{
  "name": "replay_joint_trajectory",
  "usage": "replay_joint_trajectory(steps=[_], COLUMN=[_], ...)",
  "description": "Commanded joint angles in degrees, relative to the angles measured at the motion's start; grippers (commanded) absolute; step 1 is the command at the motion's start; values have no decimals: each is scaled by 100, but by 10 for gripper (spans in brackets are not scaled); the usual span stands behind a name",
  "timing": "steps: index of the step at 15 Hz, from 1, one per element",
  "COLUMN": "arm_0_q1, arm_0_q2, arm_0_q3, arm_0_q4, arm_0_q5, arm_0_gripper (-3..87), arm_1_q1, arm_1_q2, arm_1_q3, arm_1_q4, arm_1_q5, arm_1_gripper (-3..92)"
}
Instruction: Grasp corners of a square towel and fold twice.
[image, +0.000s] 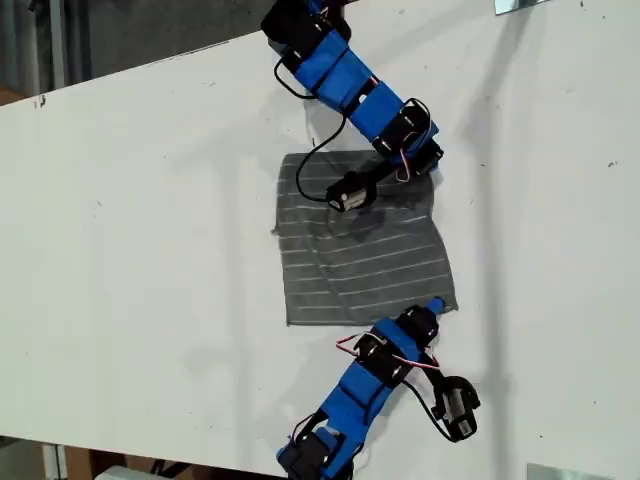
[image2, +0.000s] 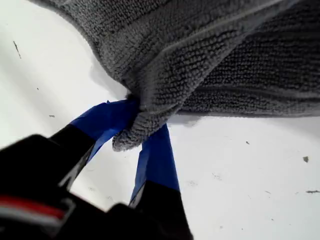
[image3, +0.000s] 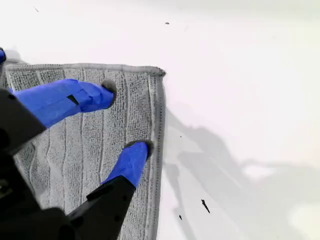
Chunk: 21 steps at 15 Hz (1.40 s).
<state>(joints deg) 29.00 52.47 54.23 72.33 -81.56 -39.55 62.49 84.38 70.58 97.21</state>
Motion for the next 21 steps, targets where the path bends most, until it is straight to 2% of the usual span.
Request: replay_joint_trajectory(steps=[1,5,12,13,14,15,18,21], arm_0_q1=[-97,26,220,272,308,360,378,246], arm_0_q2=[343,-26,-650,-800,-914,-967,-879,-343], arm_0_q3=[-255,-211,-79,-114,-105,-114,-299,-703], arm_0_q4=[-70,-422,-343,-492,-589,-633,-255,686], arm_0_q5=[70,-132,-844,-888,-1055,-1081,-1143,-1116], arm_0_gripper=[200,203,199,148,-2,-2,-2,-2], arm_1_q1=[44,18,-26,-35,-44,-53,-53,88], arm_1_q2=[-18,-18,-18,-18,-18,-18,-18,-9], arm_1_q3=[-53,-132,-352,-413,-457,-492,-686,-1415], arm_1_q4=[9,53,211,272,299,334,527,1213], arm_1_q5=[-79,-79,-97,-97,-97,-97,-79,-141], arm_1_gripper=[-1,-1,-1,-1,-1,-1,-1,-1])
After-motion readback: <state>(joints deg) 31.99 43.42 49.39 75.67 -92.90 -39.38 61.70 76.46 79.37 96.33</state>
